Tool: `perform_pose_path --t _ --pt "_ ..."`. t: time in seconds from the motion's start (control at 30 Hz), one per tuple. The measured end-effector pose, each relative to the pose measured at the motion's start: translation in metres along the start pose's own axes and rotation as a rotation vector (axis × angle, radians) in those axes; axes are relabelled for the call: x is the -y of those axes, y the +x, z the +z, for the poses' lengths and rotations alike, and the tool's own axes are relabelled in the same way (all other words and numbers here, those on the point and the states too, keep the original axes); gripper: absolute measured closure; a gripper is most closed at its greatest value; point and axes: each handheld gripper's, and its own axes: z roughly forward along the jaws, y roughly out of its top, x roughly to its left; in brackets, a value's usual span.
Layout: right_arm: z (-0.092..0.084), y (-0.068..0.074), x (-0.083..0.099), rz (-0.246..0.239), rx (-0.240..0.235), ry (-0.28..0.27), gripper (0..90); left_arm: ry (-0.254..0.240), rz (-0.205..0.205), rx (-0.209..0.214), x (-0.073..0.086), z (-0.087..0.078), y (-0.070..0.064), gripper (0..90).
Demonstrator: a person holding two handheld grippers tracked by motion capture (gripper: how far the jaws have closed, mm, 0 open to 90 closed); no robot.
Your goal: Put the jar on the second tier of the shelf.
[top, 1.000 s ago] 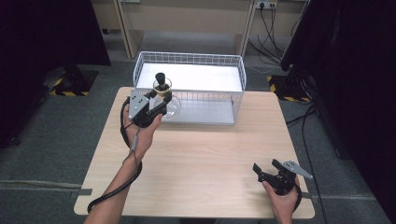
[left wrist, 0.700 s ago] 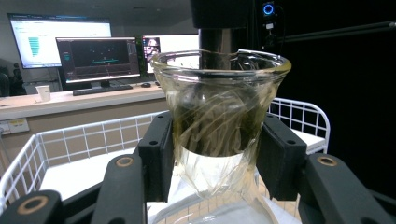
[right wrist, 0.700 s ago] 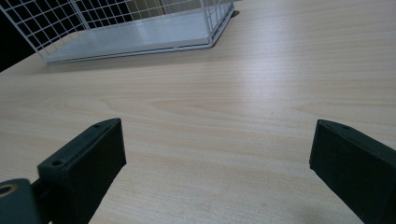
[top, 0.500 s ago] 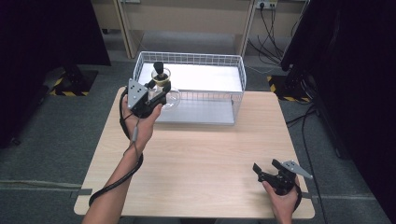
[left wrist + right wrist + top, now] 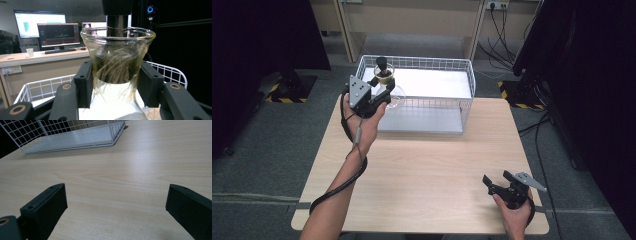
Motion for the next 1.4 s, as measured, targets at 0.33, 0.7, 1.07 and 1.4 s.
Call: perform_pose_path --t 0.33,0.7,1.07,1.4 --pt "0.0 0.0 0.0 0.003 -0.001 0.0 3.8 0.01 -0.009 -0.035 -0.005 0.014 0.008 51.2" --pt "0.0 0.0 0.0 0.004 -0.002 0.002 3.8 0.014 0.001 -0.076 -0.012 0.033 0.018 51.2" --pt "0.0 0.0 0.0 0.0 -0.003 -0.002 3.8 0.042 -0.011 -0.122 -0.01 0.055 0.031 51.2" --pt "0.0 0.0 0.0 0.0 -0.004 0.001 3.7 0.058 -0.023 -0.137 -0.004 0.075 0.04 51.2"
